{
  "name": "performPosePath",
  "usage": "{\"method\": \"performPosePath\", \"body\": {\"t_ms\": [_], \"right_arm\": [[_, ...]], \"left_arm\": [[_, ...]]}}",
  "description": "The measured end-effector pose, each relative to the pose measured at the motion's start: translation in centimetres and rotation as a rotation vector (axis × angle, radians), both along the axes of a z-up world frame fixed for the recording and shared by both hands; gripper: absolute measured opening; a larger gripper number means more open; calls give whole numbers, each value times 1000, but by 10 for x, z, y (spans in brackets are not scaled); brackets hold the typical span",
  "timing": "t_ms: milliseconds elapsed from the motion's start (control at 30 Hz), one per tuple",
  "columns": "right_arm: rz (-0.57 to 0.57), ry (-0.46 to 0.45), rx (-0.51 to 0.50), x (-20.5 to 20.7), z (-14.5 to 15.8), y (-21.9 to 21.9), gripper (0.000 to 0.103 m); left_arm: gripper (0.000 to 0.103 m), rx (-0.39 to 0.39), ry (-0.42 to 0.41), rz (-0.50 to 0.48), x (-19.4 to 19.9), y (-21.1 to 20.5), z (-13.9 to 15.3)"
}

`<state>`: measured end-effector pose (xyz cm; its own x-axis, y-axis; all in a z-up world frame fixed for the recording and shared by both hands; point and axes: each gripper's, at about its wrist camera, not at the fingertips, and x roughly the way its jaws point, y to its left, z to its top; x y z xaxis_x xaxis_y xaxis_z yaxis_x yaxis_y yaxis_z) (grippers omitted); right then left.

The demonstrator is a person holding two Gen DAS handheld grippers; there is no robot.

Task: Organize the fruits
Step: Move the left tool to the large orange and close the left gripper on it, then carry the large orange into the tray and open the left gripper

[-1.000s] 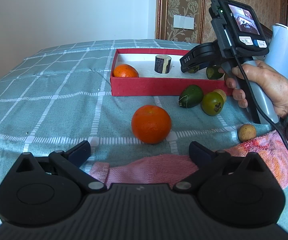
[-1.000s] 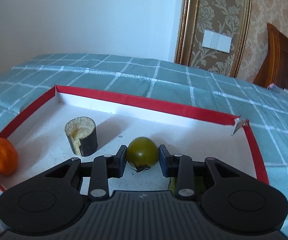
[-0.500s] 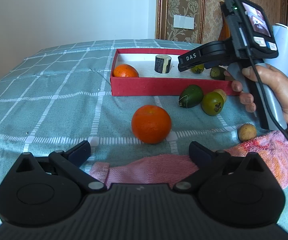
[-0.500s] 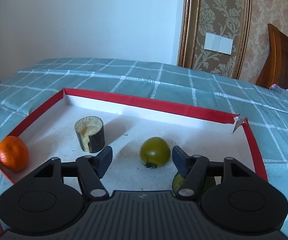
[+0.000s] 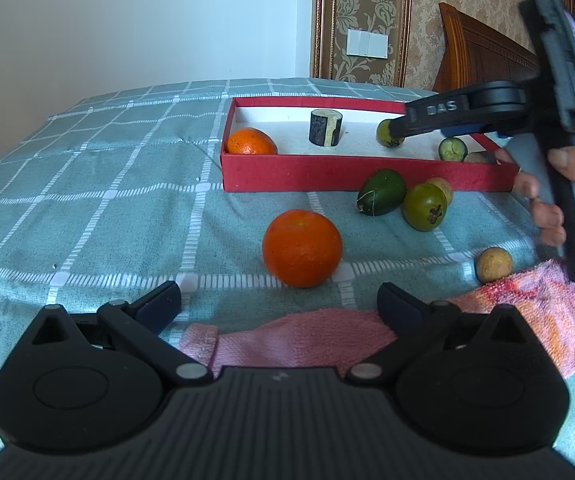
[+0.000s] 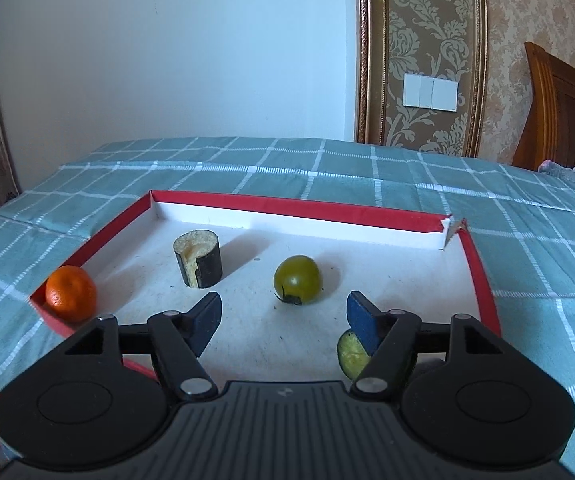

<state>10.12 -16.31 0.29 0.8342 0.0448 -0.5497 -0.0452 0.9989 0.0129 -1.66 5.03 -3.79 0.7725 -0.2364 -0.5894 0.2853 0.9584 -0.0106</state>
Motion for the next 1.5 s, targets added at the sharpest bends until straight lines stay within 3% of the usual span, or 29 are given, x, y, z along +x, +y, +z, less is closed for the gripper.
{"method": "performPosePath", "body": {"t_ms": [100,200,467,867,1000,1133,1200,1267,1500], "right_arm": [[-1,-47,-12,-16,5,-4,69],[-10,-81,6,-32,11,-10,82],[-9,-116,34,-70,2,-35,82],[1,-77,42,-77,-8,-38,82],[-4,-78,33,-78,-9,-36,82],[-9,-87,33,-79,-9,-37,82],[-6,-84,38,-79,-9,-37,82],[-3,-81,31,-79,-9,-35,82],[-2,-76,22,-79,-10,-33,82]], "left_arm": [[103,0,0,0,0,0,0],[103,0,0,0,0,0,0],[103,19,-22,16,-3,-3,1],[103,46,-109,30,0,-24,15],[85,45,-81,12,7,-27,15],[79,34,-56,20,12,-25,10],[57,10,-41,8,14,-22,9],[43,-12,-35,2,14,-20,9],[41,-36,-35,17,14,-18,9]]}}
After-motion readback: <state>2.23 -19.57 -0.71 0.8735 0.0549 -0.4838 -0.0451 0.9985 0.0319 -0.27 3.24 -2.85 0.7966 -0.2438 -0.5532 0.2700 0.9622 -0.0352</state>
